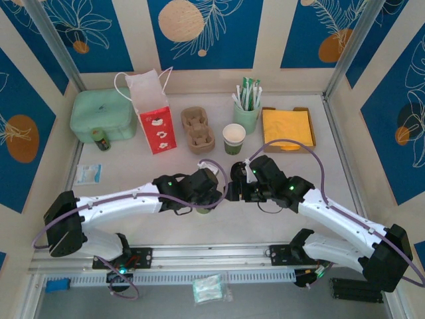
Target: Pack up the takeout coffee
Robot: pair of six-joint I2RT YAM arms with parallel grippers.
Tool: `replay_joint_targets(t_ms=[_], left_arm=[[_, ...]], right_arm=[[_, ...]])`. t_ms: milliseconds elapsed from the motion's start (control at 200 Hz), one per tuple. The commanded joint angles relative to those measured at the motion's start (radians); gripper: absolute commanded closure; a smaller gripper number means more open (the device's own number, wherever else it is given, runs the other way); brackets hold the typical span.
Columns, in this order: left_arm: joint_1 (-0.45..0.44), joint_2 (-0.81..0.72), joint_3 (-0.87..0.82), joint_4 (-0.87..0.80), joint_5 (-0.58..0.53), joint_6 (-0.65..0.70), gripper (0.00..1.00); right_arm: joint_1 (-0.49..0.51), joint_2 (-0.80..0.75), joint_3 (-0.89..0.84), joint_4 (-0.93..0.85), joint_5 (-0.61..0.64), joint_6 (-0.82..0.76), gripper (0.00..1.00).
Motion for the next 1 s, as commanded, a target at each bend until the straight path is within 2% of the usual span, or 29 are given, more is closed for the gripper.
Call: replay_joint_targets(t_ms=[0, 155, 210, 350, 640, 745, 995], left_arm=[[-0.011, -0.006, 0.034, -0.01, 0.015, 0.012, 0.16], [-0.01, -0.021, 0.041, -0.016, 0.012, 0.008, 0.11], [-0.011, -0.029, 0.042, -0.02, 0.005, 0.007, 0.04], [-0.009, -0.058, 0.064, -0.037, -0.017, 0.009, 0.0], [0.03, -0.179, 0.082, -0.076, -0.054, 0.015, 0.01], [0.08, -0.234, 0.036, -0.089, -0.023, -0.002, 0.01], [0.227, -0.355, -0.128, -0.047, 0.149, -0.058, 0.01]], right_arm=[[0.001, -0.001, 0.015, -0.009, 0.004, -0.015, 0.31], [0.001, -0.007, 0.022, -0.014, 0.005, -0.018, 0.3], [0.001, -0.008, 0.026, -0.019, 0.007, -0.019, 0.3], [0.0, -0.015, 0.031, -0.029, 0.014, -0.017, 0.3], [-0.003, 0.011, 0.076, -0.088, 0.001, -0.027, 0.34], [0.003, 0.053, 0.106, -0.114, -0.01, -0.036, 0.35], [0.053, 0.187, 0.172, -0.132, -0.012, -0.05, 0.37]])
